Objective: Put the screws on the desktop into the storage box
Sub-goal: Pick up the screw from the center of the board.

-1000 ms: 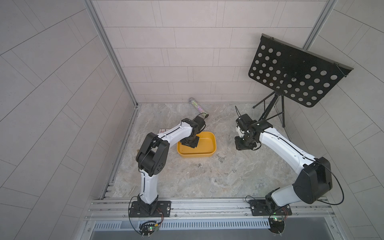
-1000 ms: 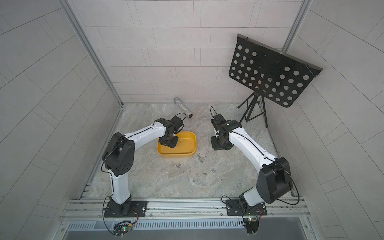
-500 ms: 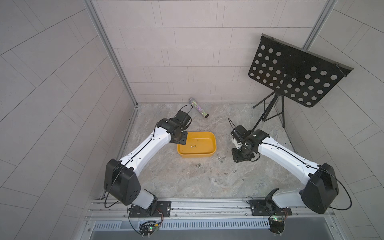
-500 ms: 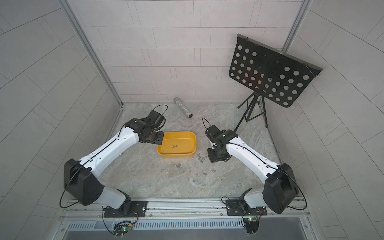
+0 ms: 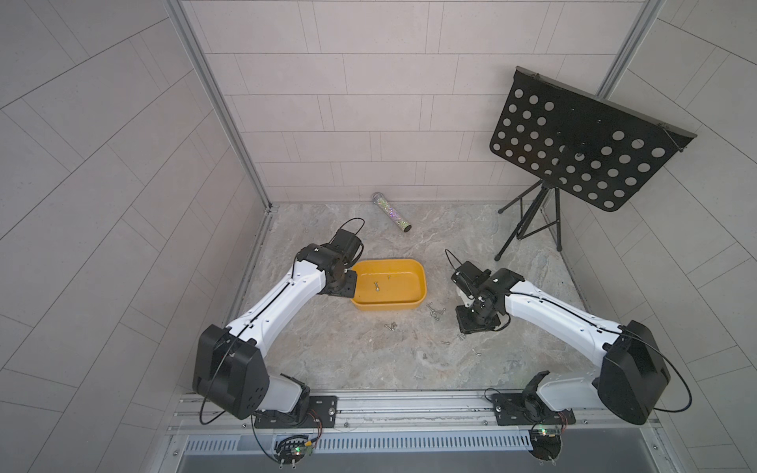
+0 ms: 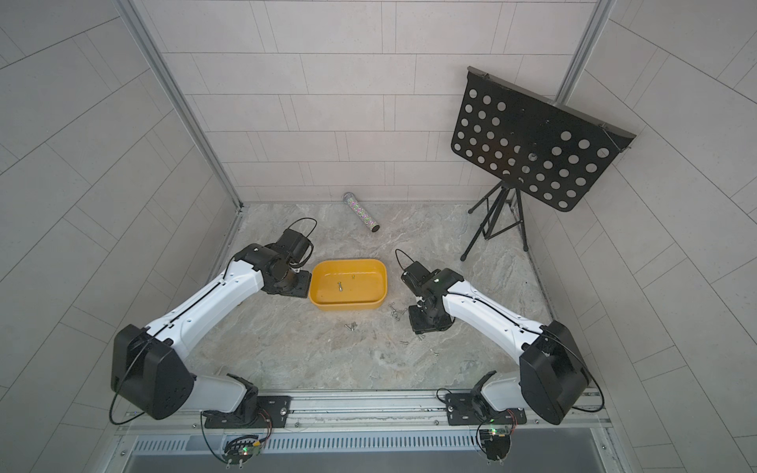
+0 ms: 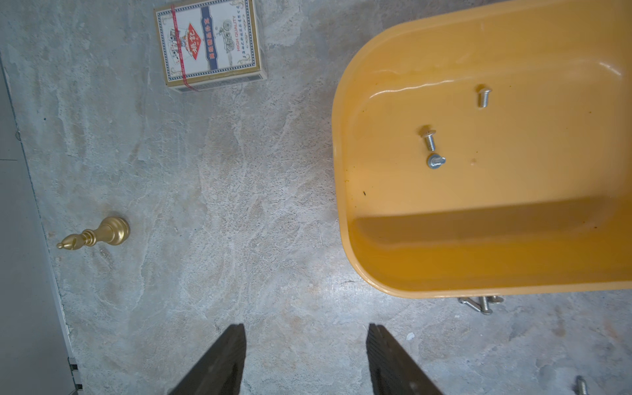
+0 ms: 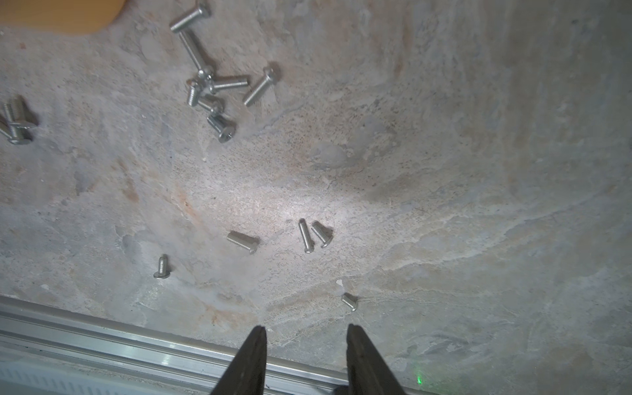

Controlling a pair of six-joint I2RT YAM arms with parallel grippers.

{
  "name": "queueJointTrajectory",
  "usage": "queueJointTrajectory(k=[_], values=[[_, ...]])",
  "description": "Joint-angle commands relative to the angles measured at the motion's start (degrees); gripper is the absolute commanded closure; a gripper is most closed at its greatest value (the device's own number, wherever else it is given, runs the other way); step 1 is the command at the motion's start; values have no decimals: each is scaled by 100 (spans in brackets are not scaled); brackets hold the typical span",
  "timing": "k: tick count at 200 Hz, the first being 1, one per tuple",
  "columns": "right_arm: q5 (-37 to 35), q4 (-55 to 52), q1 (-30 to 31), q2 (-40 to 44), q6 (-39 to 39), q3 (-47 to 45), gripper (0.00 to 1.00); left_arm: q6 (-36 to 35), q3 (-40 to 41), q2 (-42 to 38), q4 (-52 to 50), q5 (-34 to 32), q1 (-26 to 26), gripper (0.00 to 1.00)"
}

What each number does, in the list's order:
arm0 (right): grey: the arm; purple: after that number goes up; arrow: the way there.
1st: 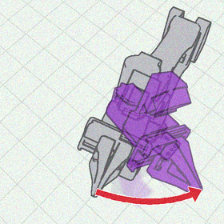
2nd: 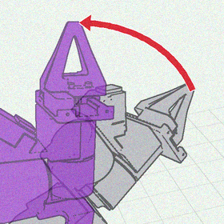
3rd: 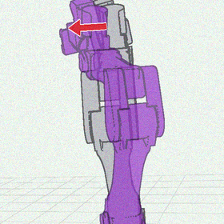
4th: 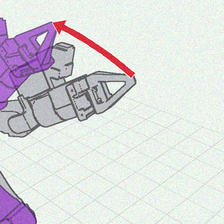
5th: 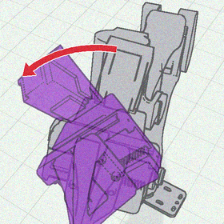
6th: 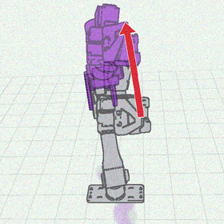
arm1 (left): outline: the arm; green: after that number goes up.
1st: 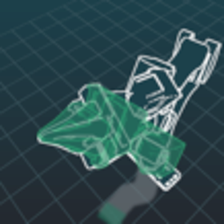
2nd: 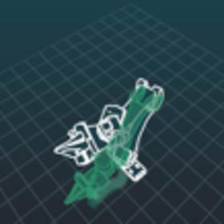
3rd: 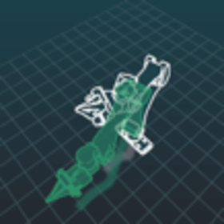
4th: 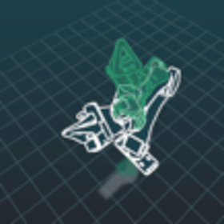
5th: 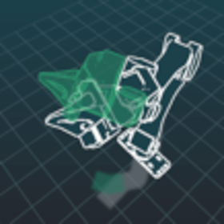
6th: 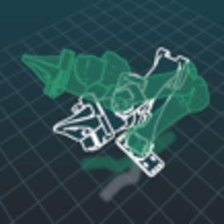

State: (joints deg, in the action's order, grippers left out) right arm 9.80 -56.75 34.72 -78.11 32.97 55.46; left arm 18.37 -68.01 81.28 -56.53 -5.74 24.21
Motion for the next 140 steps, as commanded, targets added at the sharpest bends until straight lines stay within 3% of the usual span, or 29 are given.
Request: queueJointTrajectory(k=[1,140], values=[[-185,80,-2,-47,217,-177,57,-32,139,-109,69,64,-60,36],[-419,657,-176,502,1550,-1385,61,-101,450,-60,355,352,-293,36]])
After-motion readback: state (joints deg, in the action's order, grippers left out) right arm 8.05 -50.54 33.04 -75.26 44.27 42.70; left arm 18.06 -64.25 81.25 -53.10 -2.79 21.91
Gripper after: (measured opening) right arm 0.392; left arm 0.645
